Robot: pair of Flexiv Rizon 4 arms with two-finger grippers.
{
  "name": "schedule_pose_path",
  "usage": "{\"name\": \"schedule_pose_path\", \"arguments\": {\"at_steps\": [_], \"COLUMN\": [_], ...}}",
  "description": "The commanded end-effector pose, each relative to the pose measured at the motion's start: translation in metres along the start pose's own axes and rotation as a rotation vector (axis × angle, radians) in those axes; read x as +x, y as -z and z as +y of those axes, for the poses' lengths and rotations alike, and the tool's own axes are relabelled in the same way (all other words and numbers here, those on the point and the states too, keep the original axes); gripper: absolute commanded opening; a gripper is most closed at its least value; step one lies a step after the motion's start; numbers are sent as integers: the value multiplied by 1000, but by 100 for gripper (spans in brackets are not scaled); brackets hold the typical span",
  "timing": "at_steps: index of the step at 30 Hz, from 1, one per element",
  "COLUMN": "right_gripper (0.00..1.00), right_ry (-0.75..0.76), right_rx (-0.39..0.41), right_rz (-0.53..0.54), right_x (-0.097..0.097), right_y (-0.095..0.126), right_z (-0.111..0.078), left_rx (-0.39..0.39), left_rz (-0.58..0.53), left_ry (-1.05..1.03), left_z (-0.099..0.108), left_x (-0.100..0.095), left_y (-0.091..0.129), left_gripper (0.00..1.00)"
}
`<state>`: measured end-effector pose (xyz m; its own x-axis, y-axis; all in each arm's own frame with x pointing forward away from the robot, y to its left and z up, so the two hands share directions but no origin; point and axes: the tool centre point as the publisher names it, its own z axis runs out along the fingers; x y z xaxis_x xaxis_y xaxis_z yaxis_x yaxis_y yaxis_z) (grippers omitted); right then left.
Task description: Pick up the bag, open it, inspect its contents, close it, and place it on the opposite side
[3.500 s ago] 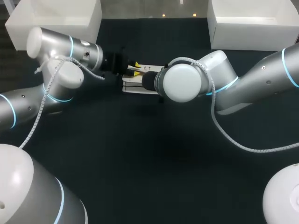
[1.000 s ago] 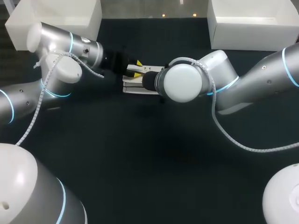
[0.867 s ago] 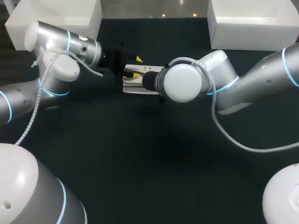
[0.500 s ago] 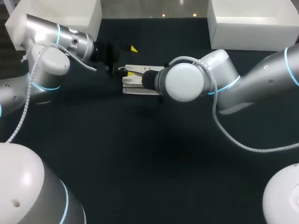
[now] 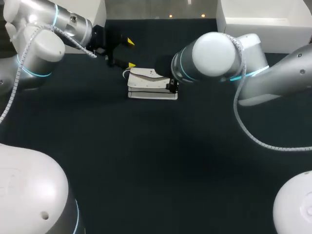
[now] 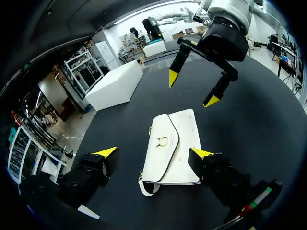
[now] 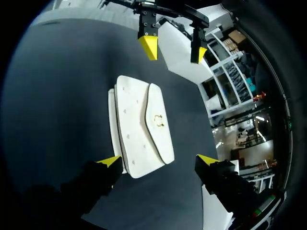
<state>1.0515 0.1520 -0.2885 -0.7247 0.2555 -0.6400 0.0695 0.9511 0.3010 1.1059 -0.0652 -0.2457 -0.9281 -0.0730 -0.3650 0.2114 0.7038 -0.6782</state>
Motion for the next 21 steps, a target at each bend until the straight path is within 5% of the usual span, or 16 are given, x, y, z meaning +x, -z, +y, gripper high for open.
{"name": "schedule_pose_path", "arguments": {"at_steps": [1, 8, 10, 21], "right_gripper": [100, 100, 100, 100], "right_ry": [-2, -44, -95, -64], "right_rx": [20, 32, 65, 64], "right_rz": [104, 229, 329, 349], "right_x": [-17, -29, -34, -35], "right_y": [12, 14, 13, 15], "right_z": [3, 3, -1, -2], "left_rx": [-87, -143, -271, -271], "left_rz": [66, 148, 159, 159], "left_ry": [74, 194, 138, 138], "left_z": [-5, -5, 1, 1], "left_x": [-4, -1, 5, 5], "left_y": [19, 32, 38, 38], "left_gripper": [100, 100, 100, 100]}}
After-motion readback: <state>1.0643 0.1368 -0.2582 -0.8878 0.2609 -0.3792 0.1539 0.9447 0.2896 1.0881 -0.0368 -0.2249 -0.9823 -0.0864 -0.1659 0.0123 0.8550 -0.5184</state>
